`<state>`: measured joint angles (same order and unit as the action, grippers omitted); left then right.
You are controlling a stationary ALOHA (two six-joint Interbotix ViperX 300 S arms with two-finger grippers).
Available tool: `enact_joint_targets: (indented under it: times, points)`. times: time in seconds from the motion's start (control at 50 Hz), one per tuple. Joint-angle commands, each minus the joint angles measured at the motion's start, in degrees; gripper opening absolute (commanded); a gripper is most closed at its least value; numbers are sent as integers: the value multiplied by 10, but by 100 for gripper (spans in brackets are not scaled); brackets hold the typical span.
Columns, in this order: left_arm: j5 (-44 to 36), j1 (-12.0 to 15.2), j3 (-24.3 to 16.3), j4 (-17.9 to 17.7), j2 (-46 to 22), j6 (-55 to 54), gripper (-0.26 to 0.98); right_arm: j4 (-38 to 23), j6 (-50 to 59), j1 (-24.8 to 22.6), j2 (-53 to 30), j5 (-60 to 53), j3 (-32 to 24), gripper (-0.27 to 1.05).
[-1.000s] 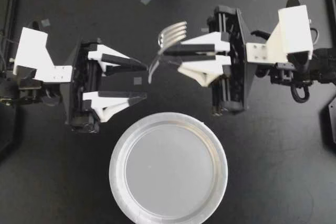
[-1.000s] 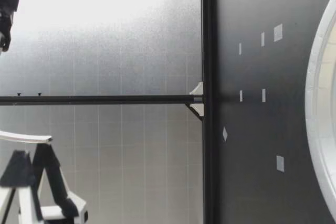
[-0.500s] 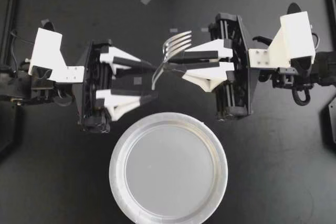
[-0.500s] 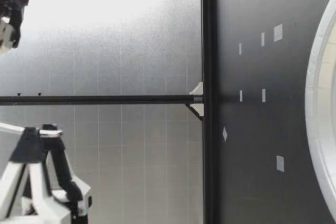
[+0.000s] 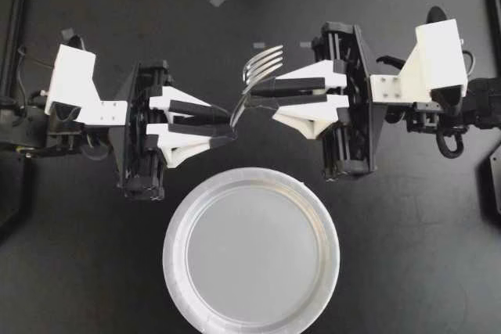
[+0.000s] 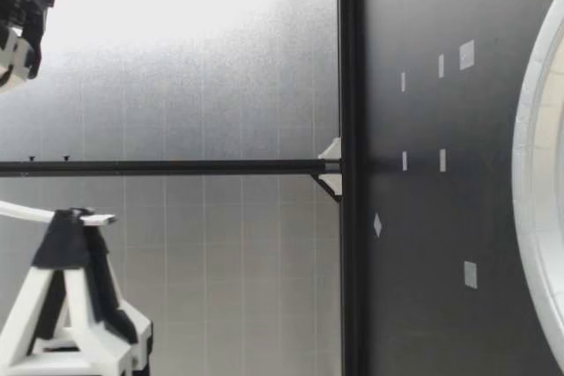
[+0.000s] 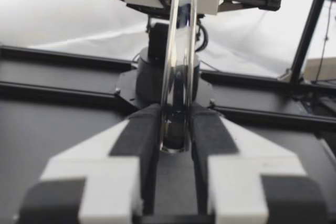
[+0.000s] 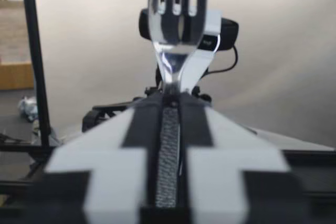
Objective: Pick up the fork and place it on the plate.
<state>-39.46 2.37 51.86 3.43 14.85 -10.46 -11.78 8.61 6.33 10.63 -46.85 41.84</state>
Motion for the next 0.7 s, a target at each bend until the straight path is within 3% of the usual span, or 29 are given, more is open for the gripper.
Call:
enact_joint_targets:
  times: [0.0,0.14,0.32,0.46,0.54,0.64,0.68]
  points:
    - [1,1,-11,-1,4,1,-3,0,-1,2,14,-1,-8,37]
    - [1,0,-10,-1,7,0,-3,1,-2,4,18,0,-7,71]
    - [3,0,1,0,25,-1,-3,6,4,28,41,5,30,71]
    - [10,1,47,10,83,-4,-3,43,4,38,84,54,87,71]
    - [158,0,55,10,135,-5,-3,61,5,38,115,98,109,71]
    - [447,-11,17,4,214,-13,-3,76,5,38,147,154,126,71]
    - [522,-18,-2,2,241,-16,-3,83,5,38,155,170,130,71]
